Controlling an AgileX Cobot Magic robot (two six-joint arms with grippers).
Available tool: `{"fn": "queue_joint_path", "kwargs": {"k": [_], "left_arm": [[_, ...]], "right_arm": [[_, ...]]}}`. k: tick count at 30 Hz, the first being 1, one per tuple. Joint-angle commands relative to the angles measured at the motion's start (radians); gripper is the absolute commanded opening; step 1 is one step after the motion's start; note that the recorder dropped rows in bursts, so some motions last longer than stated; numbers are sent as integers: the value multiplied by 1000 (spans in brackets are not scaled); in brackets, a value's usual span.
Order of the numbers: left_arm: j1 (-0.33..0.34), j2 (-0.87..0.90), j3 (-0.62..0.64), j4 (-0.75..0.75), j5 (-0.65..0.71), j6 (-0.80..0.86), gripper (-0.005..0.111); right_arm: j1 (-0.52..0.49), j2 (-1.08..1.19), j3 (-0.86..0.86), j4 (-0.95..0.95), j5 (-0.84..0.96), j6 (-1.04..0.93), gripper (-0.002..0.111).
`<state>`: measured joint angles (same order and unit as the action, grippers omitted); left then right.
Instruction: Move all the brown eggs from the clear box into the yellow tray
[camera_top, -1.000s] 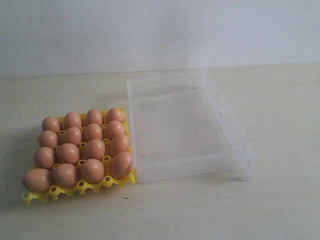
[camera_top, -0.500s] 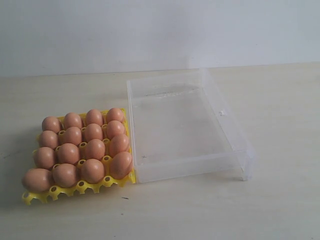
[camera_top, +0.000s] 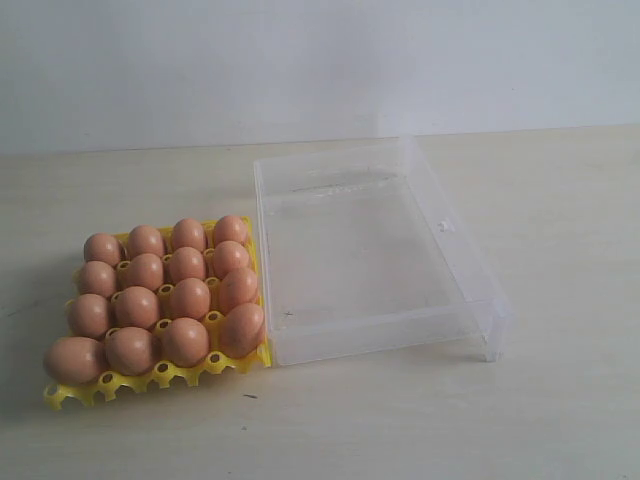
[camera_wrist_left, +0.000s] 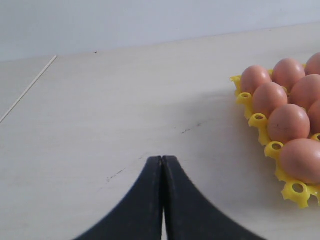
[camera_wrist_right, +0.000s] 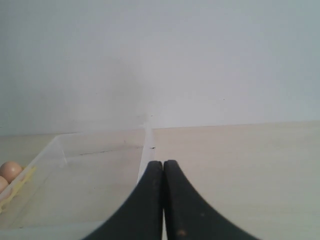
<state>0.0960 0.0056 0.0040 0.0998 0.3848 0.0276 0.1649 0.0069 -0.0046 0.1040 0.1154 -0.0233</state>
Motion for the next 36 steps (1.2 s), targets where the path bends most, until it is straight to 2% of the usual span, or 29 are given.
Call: {"fn": "queue_joint_path", "kwargs": {"k": [1,5,10,21,36], "left_arm": [[-6,-6,-4,1,-8,-5,0],[-6,-6,-4,1,-8,-5,0],[-6,-6,-4,1,-8,-5,0],[-6,-6,-4,1,-8,-5,0],[-6,-6,-4,1,-8,-5,0]], "right_arm": [[-5,-7,5,-9,-14,-2,0],[-10,-7,5,-9,-14,-2,0],[-98,-7,5,-7,-14,-2,0],[-161,-7,5,-7,-12,-2,0],[-159,-7,5,-7,-12,-2,0]]}}
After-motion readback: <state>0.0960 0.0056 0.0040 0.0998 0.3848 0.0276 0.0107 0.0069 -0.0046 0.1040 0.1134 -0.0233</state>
